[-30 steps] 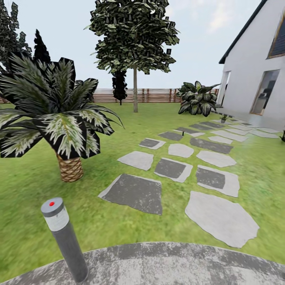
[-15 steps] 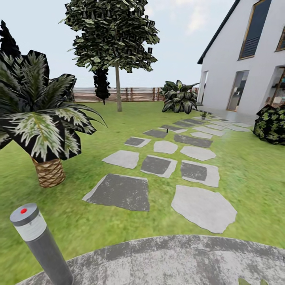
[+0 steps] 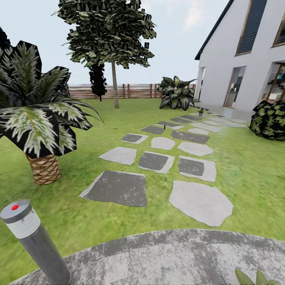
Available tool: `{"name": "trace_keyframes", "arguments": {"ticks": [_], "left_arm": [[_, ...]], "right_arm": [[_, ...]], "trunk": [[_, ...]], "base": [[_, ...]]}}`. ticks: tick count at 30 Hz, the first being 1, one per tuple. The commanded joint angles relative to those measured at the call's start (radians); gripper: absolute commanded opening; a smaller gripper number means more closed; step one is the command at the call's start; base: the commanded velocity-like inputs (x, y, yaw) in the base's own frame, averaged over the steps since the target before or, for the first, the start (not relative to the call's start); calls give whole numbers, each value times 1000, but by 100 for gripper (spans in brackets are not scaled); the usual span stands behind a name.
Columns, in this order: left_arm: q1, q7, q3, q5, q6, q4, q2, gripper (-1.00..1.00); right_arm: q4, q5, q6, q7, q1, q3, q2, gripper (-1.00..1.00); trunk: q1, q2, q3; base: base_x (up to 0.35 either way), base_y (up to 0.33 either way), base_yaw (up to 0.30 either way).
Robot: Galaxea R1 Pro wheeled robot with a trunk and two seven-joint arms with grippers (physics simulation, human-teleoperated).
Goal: Pick up the pesticide atomizer in the garden and spray insectifuge to fully cover both potted plants in the garden.
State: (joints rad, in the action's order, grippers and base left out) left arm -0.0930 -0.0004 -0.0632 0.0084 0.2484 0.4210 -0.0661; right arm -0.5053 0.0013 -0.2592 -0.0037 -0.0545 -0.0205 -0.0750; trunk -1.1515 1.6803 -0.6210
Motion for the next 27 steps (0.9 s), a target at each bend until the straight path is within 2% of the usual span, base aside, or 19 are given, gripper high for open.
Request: {"name": "trace_keyframes", "arguments": {"ticks": [1, 27], "left_arm": [[-1, 0, -1, 1, 3, -1, 0, 100], [-1, 3, -3, -1, 5, 0, -1, 100]], "right_arm": [[1, 0, -3, 0, -1, -1, 0, 100], [1, 1, -3, 0, 0, -2, -2, 100]], "trunk": [[-4, 8, -6], [-103, 190, -125]], "base": [[0, 0, 0], [0, 0, 0]]}}
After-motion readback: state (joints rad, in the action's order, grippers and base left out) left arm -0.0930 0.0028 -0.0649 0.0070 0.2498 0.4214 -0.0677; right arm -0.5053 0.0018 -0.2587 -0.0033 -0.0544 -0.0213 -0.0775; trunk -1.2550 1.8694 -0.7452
